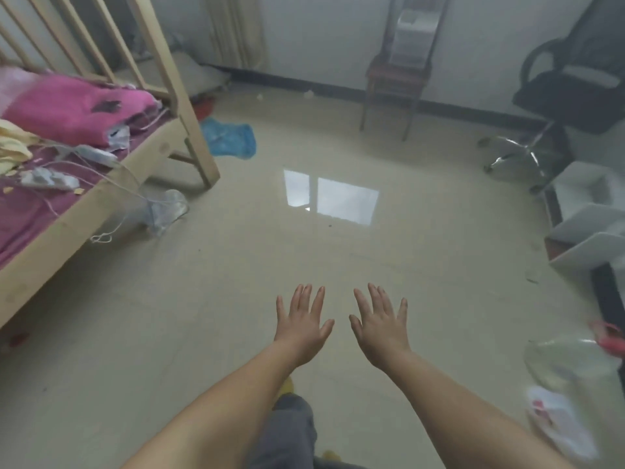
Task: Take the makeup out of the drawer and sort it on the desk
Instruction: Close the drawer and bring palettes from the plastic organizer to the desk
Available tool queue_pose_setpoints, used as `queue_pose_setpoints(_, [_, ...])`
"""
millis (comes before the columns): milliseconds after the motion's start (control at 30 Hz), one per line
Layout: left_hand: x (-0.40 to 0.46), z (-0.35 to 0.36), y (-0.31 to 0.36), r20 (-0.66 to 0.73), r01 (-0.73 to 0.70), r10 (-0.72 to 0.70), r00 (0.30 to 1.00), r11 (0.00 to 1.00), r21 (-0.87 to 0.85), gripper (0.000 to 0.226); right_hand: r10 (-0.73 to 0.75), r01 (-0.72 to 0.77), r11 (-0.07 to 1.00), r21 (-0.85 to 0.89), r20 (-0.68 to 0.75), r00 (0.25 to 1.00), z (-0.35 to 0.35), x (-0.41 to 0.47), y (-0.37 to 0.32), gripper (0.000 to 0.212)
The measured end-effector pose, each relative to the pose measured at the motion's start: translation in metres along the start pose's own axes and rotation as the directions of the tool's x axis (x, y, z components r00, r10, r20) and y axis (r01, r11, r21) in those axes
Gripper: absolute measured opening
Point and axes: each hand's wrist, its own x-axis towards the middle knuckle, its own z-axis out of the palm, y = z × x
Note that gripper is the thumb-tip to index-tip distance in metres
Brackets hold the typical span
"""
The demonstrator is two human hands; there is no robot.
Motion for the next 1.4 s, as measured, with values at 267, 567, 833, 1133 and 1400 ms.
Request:
queue_pose_setpoints(267, [0.115, -0.036, 0.05, 0.051, -0.122, 0.118, 0.992, 0.99, 0.065, 0.066, 0.132, -0.132, 0.991, 0.026, 0.011, 0.991, -0.028, 0.081, 0.072, 0.056])
queue_pose_setpoints(567, [0.297, -0.12, 0.09, 0.079, -0.258, 0.25, 0.965, 0.958, 0.123, 0.065, 0.288, -0.287, 0.957, 0.046, -0.04, 0.957, -0.107, 0.226, 0.151, 0.062])
queue_pose_setpoints(833, [0.446, -0.184, 0.167, 0.069, -0.352, 0.346, 0.936, 0.923, 0.158, 0.064, 0.381, -0.378, 0.923, 0.07, -0.038, 0.924, -0.174, 0.338, 0.245, 0.054])
queue_pose_setpoints(1133, [0.623, -0.249, 0.269, 0.033, -0.254, 0.252, 0.967, 0.962, 0.095, 0.06, 0.301, -0.298, 0.953, 0.052, -0.068, 0.951, -0.261, 0.498, 0.384, 0.064])
queue_pose_setpoints(1400, [0.756, -0.304, 0.305, 0.014, -0.143, 0.143, 0.99, 0.989, 0.046, 0.061, 0.186, -0.186, 0.983, 0.005, 0.006, 0.983, -0.321, 0.649, 0.442, 0.051])
